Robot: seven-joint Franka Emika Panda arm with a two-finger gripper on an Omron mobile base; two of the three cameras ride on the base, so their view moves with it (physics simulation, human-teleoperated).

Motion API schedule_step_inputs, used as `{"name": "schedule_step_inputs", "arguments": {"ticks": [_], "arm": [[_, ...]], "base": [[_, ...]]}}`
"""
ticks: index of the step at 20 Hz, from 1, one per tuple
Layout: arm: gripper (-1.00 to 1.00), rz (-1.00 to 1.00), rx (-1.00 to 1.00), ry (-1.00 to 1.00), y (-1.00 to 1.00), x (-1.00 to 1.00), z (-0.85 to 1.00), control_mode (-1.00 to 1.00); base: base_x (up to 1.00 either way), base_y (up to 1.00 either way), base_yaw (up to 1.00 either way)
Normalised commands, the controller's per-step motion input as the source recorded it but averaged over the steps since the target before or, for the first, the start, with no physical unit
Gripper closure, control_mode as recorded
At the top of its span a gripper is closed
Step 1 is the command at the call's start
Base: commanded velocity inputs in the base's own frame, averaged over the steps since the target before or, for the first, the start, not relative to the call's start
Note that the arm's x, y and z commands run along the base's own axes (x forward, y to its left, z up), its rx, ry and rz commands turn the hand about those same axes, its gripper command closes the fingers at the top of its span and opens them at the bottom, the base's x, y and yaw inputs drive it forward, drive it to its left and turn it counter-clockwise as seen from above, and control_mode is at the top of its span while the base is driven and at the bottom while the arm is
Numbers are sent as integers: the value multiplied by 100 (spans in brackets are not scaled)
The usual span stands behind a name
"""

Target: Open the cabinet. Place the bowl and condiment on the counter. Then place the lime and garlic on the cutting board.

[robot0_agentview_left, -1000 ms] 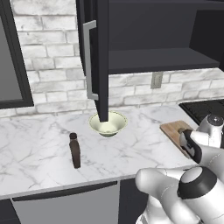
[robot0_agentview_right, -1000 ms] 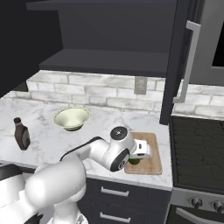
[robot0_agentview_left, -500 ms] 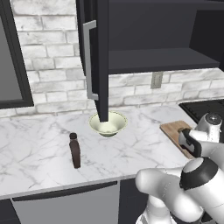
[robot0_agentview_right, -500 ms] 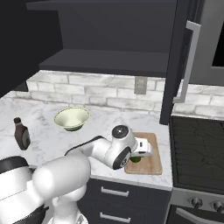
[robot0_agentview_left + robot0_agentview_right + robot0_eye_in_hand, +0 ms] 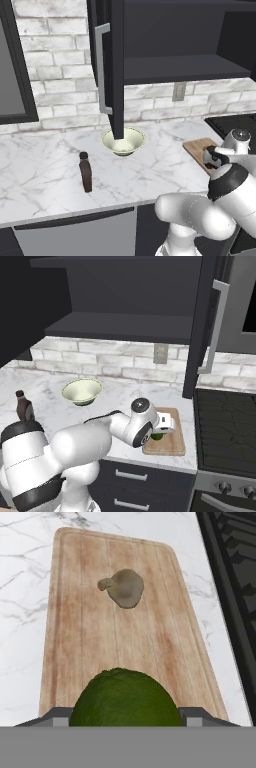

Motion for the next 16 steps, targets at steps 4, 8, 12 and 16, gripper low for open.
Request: {"name": "schedule_step_inputs", "arguments": {"ticks": [4,8,12,16], "arm": [[100,0,0,0,-2,9,-23,-100],[100,0,0,0,-2,6,-21,-100],[100,0,0,0,-4,4,-15,-100],[100,0,0,0,-8,1,-13,-100]], "base": [[0,0,0],[0,0,0],[0,0,0],[0,0,0]]}}
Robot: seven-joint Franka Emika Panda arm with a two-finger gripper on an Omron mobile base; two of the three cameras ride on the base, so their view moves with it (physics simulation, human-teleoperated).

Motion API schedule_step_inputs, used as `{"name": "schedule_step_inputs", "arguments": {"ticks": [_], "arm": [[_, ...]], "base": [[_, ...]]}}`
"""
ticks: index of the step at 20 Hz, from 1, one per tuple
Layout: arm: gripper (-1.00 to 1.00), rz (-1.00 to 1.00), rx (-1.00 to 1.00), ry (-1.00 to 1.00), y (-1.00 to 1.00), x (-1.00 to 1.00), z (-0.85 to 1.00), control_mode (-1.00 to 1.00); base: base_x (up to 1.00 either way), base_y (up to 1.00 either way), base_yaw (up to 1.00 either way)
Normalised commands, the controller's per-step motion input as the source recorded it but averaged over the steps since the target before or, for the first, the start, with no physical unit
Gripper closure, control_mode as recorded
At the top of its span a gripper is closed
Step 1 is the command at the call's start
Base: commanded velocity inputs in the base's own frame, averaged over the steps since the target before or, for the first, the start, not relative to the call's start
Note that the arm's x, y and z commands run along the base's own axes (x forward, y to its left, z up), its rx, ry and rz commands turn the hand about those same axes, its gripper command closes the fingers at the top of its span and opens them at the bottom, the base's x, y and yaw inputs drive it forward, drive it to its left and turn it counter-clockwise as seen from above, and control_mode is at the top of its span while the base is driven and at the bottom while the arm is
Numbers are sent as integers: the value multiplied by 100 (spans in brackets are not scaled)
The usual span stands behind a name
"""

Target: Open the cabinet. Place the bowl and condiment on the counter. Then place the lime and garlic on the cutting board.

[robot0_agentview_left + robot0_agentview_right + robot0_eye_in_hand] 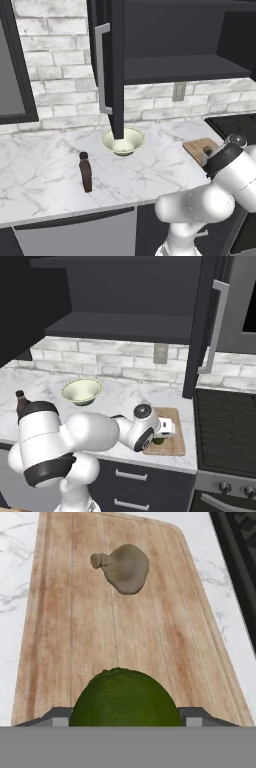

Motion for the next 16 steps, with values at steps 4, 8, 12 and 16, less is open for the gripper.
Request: {"name": "schedule_step_inputs", "arguments": {"ticks": [4,8,12,16], "arm": [[100,0,0,0,-8,0,-10,-100],[100,0,0,0,-7,0,-6,-100],[100,0,0,0,-6,0,-5,-100],[100,0,0,0,-5,0,-4,-100]], "base": [[0,0,0],[0,0,0],[0,0,0],[0,0,0]]}}
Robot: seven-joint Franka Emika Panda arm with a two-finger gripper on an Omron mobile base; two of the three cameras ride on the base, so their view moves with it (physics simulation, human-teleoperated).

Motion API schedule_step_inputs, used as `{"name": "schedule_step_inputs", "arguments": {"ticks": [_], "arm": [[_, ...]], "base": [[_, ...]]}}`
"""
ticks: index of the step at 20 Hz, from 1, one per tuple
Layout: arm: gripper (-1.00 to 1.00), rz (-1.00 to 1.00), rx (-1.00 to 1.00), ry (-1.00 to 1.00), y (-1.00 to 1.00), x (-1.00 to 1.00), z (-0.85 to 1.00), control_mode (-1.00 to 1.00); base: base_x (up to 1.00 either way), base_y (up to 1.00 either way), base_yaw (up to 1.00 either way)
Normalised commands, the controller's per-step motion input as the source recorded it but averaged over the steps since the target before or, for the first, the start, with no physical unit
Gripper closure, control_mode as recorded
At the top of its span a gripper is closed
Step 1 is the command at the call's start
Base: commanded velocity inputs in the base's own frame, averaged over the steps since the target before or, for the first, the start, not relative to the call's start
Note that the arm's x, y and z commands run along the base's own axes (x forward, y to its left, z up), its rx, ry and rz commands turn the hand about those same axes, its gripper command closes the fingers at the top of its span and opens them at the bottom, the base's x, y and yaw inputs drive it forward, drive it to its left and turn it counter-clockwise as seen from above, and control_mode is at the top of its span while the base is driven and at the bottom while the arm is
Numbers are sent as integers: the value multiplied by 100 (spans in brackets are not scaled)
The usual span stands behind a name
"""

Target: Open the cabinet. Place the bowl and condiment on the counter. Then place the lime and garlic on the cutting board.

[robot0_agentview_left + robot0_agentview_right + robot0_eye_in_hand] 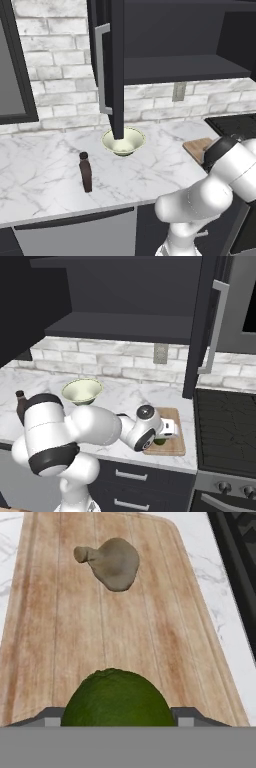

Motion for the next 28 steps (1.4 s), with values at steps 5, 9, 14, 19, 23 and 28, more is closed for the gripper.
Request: {"name": "schedule_step_inputs", "arguments": {"ticks": [5,9,14,19,23,28], "arm": [[100,0,0,0,-2,1,-6,-100],[-100,0,0,0,0,3,-1,-100],[-100,0,0,-10,0,0,4,-100],[-100,0,0,-13,0,0,19,-100],[-100,0,0,-9,0,0,34,-100],[-100,0,0,-7,0,0,52,-100]], "base": [[0,0,0],[0,0,0],[0,0,0],[0,0,0],[0,0,0],[0,0,0]]}}
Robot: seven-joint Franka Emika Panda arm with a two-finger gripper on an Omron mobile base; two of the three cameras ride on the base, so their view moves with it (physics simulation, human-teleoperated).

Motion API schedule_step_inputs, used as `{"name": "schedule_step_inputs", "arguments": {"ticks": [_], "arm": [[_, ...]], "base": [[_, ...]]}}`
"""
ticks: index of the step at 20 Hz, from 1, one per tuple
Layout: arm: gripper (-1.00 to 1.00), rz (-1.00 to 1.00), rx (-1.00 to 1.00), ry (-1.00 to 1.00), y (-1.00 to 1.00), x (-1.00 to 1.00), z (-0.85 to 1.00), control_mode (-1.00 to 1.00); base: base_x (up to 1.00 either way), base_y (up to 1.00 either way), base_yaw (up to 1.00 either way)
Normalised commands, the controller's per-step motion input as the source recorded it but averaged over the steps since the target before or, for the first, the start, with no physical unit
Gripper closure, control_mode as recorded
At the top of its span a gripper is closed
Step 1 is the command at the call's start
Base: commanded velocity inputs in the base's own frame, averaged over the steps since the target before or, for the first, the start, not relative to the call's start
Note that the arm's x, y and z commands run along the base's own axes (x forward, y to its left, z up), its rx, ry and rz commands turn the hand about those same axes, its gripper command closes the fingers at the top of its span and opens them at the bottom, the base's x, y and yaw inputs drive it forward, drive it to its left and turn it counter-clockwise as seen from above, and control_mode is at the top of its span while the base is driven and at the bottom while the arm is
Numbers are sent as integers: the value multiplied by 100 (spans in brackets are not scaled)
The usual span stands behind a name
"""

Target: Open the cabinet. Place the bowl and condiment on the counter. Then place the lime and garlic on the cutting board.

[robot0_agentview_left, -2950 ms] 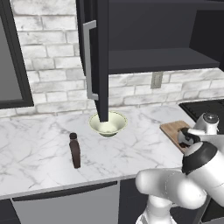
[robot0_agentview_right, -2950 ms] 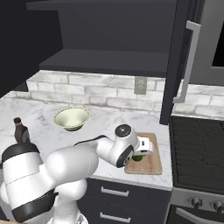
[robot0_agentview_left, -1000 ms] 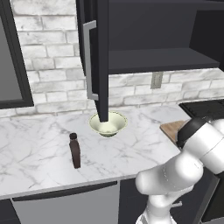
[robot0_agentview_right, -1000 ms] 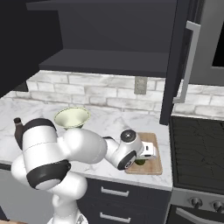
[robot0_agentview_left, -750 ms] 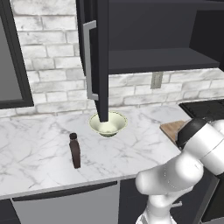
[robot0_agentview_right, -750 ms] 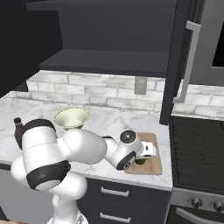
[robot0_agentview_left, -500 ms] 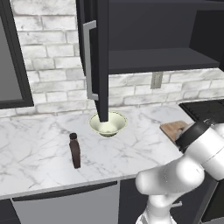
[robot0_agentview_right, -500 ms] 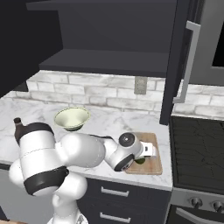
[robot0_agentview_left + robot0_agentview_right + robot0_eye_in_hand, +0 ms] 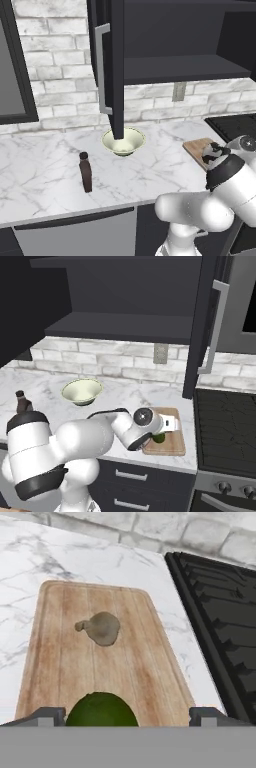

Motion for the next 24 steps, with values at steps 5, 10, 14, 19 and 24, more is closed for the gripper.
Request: {"name": "schedule_step_inputs", "arguments": {"ticks": [5,10,14,19,24], "arm": [[-100,0,0,-4,0,0,67,-100],[-100,-2,0,0,0,0,61,-100],[-100,-3,0,0,1,-1,54,-100],[-100,0,-2,-4,19,-19,24,-100],[-100,0,-7,-14,46,-39,0,-100]], "base": [[0,0,0],[0,0,0],[0,0,0],[0,0,0],[0,0,0]]}}
